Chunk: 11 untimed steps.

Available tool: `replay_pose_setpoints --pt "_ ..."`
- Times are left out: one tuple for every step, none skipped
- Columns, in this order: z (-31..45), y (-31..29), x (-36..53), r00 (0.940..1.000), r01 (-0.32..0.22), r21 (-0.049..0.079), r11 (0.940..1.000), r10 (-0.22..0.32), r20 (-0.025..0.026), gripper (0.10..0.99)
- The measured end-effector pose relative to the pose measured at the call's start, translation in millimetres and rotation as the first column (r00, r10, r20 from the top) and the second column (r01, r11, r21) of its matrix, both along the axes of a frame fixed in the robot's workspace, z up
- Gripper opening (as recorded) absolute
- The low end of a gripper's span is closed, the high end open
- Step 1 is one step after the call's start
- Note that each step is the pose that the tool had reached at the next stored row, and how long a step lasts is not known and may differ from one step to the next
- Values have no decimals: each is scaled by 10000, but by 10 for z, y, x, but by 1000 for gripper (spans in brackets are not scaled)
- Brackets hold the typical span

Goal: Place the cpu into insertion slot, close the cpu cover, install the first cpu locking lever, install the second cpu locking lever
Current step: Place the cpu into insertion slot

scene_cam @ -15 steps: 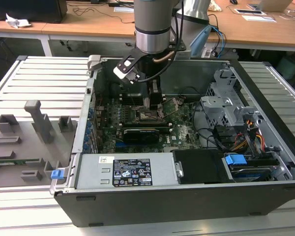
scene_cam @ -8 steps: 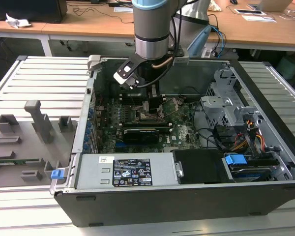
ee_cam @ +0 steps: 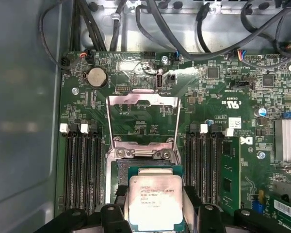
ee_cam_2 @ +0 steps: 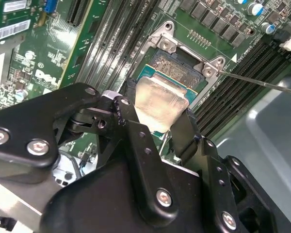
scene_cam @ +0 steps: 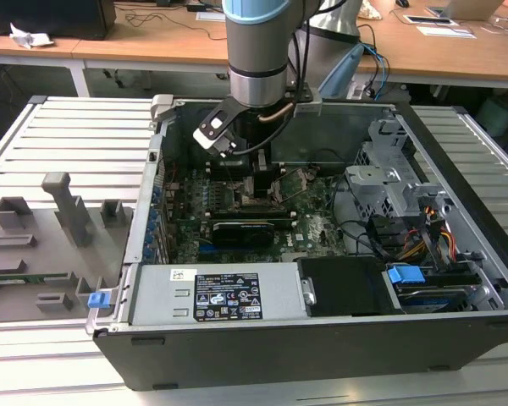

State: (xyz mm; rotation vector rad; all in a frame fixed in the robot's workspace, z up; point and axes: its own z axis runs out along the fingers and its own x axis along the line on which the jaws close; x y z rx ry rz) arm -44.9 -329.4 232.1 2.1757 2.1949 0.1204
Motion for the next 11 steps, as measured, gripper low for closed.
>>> replay_pose_setpoints --pt "-15 4 -3 10000 0 1 10000 0 0 533" --pt "-26 7 -7 10000 0 1 10000 0 0 533" --pt "-40 11 -11 10000 0 1 10000 0 0 533" --pt "-53 15 -15 10000 0 1 10000 0 0 533" --pt "-67 20 -18 10000 0 1 10000 0 1 533" --pt "-75 24 -20 10000 0 0 10000 0 0 533" --pt "-86 30 -21 10000 1 0 10000 -1 0 533" --pt "-100 40 -22 10000 -1 -1 10000 1 -1 533" --pt "-117 53 -23 10000 0 1 10000 0 0 533" --pt "-133 66 -23 10000 2 2 10000 -2 1 533" --pt "-146 71 -22 10000 1 2 10000 -1 1 533"
